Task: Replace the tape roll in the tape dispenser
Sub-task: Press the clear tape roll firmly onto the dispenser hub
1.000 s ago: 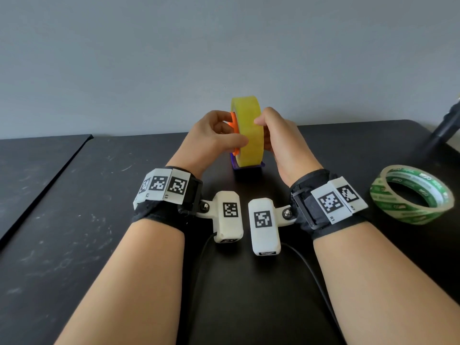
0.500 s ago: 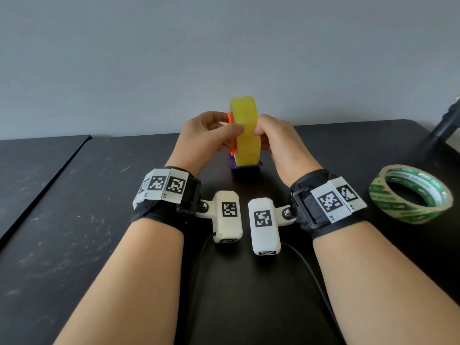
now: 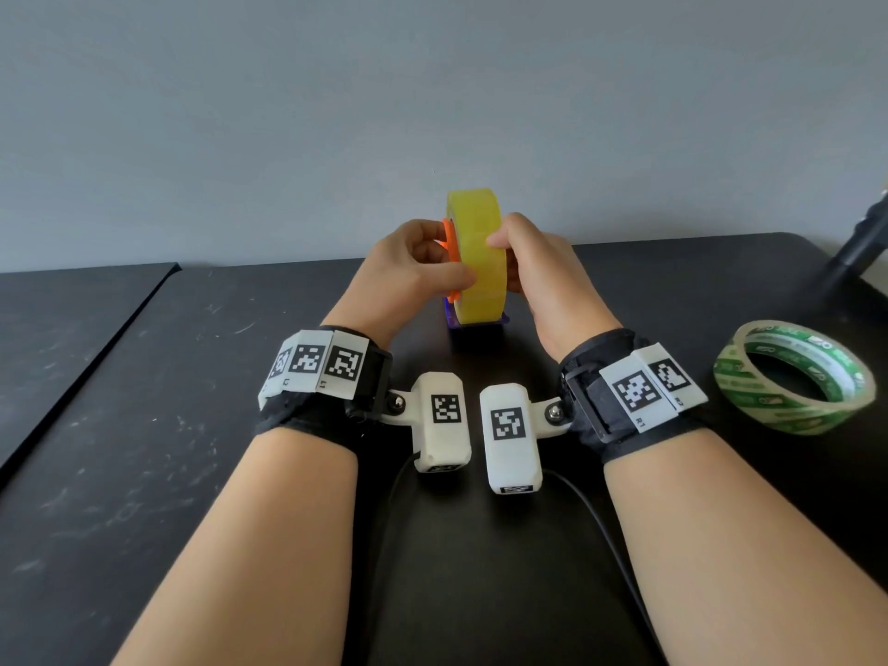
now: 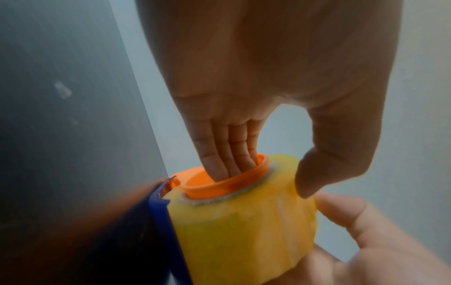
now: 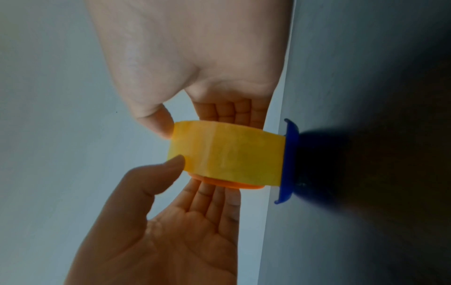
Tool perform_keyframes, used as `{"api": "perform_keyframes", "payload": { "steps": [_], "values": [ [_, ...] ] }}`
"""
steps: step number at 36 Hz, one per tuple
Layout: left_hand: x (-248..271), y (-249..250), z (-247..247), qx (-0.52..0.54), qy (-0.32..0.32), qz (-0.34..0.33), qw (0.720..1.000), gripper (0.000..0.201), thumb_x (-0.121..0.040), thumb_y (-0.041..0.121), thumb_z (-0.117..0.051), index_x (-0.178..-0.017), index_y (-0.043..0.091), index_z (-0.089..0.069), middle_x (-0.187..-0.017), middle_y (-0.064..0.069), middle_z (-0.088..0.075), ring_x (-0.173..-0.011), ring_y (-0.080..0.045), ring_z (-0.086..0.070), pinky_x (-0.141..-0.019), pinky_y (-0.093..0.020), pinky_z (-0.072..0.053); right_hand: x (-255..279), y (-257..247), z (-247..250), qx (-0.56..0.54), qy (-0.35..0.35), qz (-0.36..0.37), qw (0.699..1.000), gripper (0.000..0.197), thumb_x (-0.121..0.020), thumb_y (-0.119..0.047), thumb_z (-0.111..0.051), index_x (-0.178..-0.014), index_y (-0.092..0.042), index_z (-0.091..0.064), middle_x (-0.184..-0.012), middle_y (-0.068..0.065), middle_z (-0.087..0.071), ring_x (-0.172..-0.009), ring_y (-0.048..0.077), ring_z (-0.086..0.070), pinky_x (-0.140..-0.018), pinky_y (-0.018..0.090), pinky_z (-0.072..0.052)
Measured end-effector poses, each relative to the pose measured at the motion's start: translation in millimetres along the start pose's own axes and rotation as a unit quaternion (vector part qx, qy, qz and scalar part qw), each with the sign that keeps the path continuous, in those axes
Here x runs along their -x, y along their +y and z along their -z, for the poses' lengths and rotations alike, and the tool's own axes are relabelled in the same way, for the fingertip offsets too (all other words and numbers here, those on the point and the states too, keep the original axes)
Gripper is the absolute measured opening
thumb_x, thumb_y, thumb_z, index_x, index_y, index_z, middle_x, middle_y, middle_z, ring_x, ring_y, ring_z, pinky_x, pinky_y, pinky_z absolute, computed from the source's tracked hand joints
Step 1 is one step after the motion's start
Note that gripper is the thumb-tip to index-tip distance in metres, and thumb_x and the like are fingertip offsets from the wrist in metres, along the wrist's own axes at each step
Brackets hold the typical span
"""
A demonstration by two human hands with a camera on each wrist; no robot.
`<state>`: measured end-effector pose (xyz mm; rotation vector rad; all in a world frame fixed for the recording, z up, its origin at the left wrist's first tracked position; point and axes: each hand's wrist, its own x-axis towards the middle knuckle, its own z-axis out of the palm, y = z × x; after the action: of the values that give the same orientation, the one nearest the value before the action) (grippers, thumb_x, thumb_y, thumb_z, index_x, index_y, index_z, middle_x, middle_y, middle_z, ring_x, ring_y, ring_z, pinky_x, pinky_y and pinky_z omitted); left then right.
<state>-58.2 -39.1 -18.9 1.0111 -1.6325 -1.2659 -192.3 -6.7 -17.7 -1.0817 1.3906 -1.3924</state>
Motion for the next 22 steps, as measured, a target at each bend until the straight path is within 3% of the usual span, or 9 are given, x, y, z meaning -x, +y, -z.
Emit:
{"api": "perform_keyframes", "payload": {
  "steps": [7, 13, 16, 18, 22],
  "values": [
    [-1.5, -1.7, 1.8, -0.001, 0.018, 0.001, 1.000, 0.038, -0.064, 0.012, -0.072, -0.100, 0.008, -0.065, -0.079, -0.010, -0.069, -0.075, -0.025, -0.067, -0.083, -0.037, -0.055, -0.8, 0.6, 2.3, -0.007, -0.020, -0.010, 1.000, 0.014, -0.092, -0.019, -0.048, -0.090, -0.009, -0.057, -0.084, 0.010, -0.058, -0.044, 0.003, -0.060, -0.044, 0.016, -0.051],
    [-1.4, -2.1, 1.3, -0.002, 0.038, -0.012, 0.999, 0.028, -0.076, -0.001, -0.072, -0.102, -0.007, -0.063, -0.086, -0.024, -0.068, -0.075, -0.029, -0.066, -0.082, -0.039, -0.057, -2.3, 2.0, 0.2, -0.017, -0.024, -0.006, 1.000, 0.021, -0.073, -0.025, -0.051, -0.088, -0.010, -0.054, -0.087, 0.013, -0.052, -0.073, 0.023, -0.055, -0.057, 0.026, -0.050],
    [-1.3, -1.6, 1.2, -0.003, 0.050, -0.015, 0.999, 0.024, -0.078, 0.003, -0.071, -0.100, -0.006, -0.064, -0.091, -0.028, -0.071, -0.075, -0.028, -0.067, -0.083, -0.042, -0.057, -0.9, 2.0, -1.0, -0.008, -0.026, 0.000, 1.000, 0.012, -0.061, -0.025, -0.050, -0.068, -0.016, -0.047, -0.086, 0.012, -0.046, -0.077, 0.025, -0.048, -0.069, 0.036, -0.042],
    [-1.0, -1.2, 1.1, -0.001, 0.053, -0.016, 0.998, 0.024, -0.079, 0.004, -0.071, -0.099, -0.007, -0.064, -0.093, -0.029, -0.071, -0.076, -0.028, -0.067, -0.082, -0.041, -0.058, -0.5, 2.1, -1.3, 0.012, -0.027, 0.008, 1.000, 0.019, -0.051, -0.030, -0.054, -0.054, -0.021, -0.038, -0.085, 0.010, -0.042, -0.079, 0.027, -0.043, -0.074, 0.041, -0.034],
    [-0.6, -0.3, 0.7, 0.009, 0.057, -0.018, 0.998, 0.025, -0.082, 0.006, -0.070, -0.100, -0.010, -0.064, -0.085, -0.022, -0.069, -0.075, -0.030, -0.065, -0.079, -0.040, -0.058, -0.7, 3.3, -0.4, 0.023, -0.042, 0.020, 0.999, 0.023, -0.041, -0.037, -0.052, -0.046, -0.023, -0.034, -0.083, 0.009, -0.038, -0.080, 0.028, -0.038, -0.076, 0.043, -0.028]
  ]
}}
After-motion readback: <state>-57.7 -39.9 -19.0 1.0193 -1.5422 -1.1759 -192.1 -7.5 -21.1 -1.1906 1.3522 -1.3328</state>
